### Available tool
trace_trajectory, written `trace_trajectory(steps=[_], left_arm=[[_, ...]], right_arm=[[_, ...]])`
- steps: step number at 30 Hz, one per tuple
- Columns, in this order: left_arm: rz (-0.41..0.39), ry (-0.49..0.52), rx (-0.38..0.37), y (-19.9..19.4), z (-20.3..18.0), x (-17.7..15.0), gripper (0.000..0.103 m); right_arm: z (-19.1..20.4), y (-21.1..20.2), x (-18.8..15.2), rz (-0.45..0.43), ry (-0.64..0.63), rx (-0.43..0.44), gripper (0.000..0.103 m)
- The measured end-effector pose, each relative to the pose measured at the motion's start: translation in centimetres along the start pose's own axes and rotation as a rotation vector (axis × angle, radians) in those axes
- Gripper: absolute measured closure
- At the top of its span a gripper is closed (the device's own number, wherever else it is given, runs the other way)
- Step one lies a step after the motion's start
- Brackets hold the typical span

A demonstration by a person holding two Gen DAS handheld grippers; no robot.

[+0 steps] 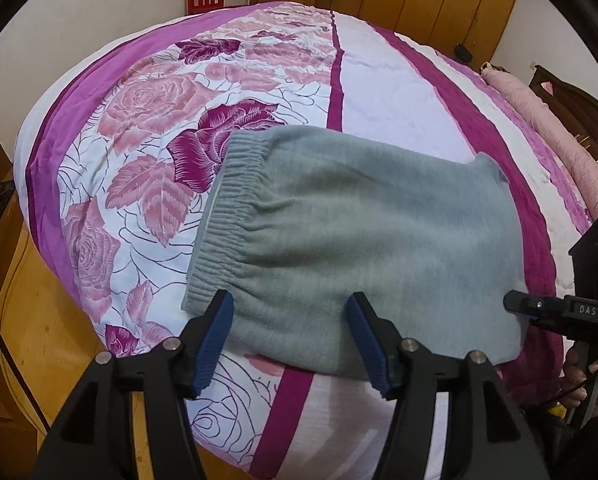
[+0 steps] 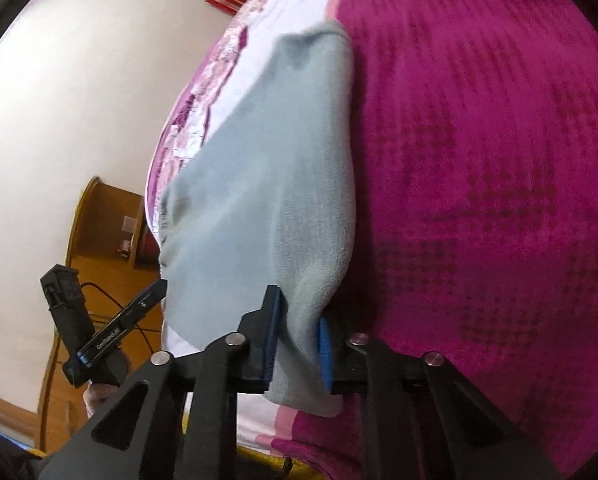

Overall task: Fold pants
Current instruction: 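Close the right gripper on the edge of the grey pants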

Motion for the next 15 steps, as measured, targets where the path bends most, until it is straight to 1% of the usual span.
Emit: trace_trajectory(steps=[2, 6, 10, 15], left_arm=[[-0.003, 0.004, 0.005, -0.1, -0.1, 0.0, 0.039], [-0.008, 0.017, 0.011, -0.4, -0.3, 0.0, 0.039], [-0.012, 0.028, 0.017, -0.7, -0.6, 0.0, 0.038], [-0.020, 0.033, -0.010, -1.4, -1.2, 0.0, 0.038]], right_arm=[[0.8, -0.3, 0.4, -0.014, -0.041, -0.011, 0.091], [3.2, -1.5, 1.3, -0.049, -0.160, -0.055, 0.091], [5.9, -2.4, 2.1, -0.065, -0.267, -0.074, 0.091], [8.1, -2.3, 3.1, -0.061, -0.360, -0.098, 0.091]])
Point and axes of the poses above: each gripper's, at about its wrist camera, not at the fingertips, and y roughly the way its jaws point, z to its left, x to its top, the point moved 4 cm from there along y, roughly the way its jaws point, and after that the axes turned 13 degrees about -y, right-handed, at the moved point
